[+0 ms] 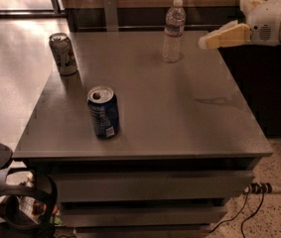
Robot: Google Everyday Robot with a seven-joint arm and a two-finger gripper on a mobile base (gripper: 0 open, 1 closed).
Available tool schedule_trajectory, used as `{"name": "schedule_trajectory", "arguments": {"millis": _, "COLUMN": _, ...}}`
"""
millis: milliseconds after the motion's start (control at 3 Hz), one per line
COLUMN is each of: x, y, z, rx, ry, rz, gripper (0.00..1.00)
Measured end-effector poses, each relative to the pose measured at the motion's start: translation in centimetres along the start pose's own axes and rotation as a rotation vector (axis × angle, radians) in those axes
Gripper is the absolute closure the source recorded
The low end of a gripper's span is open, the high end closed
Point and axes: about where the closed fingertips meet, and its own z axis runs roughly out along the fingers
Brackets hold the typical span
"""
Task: Move water bottle near pepsi can
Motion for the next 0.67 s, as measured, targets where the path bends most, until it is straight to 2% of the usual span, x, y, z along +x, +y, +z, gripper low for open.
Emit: {"name": "schedule_trajectory", "arguments": {"millis": 667, "x": 0.12, "y": -0.18, "z": 0.83, "rx": -0.008, "ry": -0.016, "rz": 0.014, "gripper": 0.00}}
